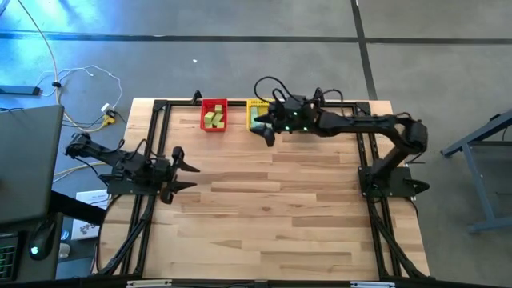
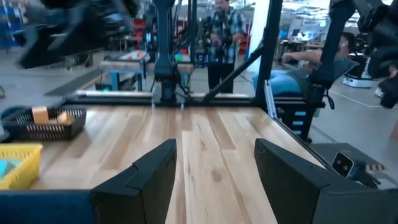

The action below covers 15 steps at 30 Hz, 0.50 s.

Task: Sort & place blocks by color
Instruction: Return to Home Position

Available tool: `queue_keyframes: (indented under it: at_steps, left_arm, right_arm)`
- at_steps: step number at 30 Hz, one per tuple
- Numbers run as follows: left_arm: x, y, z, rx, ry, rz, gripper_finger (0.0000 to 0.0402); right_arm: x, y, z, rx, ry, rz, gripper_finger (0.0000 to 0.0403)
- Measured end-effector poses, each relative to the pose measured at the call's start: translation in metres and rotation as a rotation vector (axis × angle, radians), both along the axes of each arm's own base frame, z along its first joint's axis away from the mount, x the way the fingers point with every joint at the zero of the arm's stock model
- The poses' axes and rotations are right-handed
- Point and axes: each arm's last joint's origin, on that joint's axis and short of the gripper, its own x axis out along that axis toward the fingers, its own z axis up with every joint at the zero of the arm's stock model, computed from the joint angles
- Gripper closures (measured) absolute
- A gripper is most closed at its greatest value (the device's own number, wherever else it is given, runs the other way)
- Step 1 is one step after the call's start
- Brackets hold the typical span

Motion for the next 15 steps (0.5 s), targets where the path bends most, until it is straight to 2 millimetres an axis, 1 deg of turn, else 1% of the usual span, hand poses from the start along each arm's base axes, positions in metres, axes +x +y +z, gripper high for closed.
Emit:
queue_keyframes:
  at_steps: [3, 6, 11, 13, 15]
  left_arm:
    - [-0.003, 0.001, 0.002, 0.028, -0.03, -0.001, 0.0197]
    - [-0.006, 0.002, 0.004, 0.036, -0.052, -0.001, 0.0197]
    - [-0.009, 0.003, 0.004, 0.073, -0.057, 0.004, 0.0197]
    - [-0.009, 0.003, 0.004, 0.077, -0.06, 0.005, 0.0197]
    - [-0.009, 0.002, 0.003, 0.064, -0.057, 0.005, 0.0197]
  right_arm:
    - [-0.01, 0.024, 0.022, -0.054, -0.005, 0.06, 0.0152]
    - [-0.026, 0.049, 0.043, -0.124, 0.016, 0.077, 0.0152]
    - [-0.064, 0.086, 0.076, -0.21, 0.035, 0.077, 0.0152]
    - [-0.081, 0.099, 0.086, -0.233, 0.014, 0.065, 0.0152]
    - [-0.1, 0.111, 0.091, -0.262, -0.012, 0.061, 0.0152]
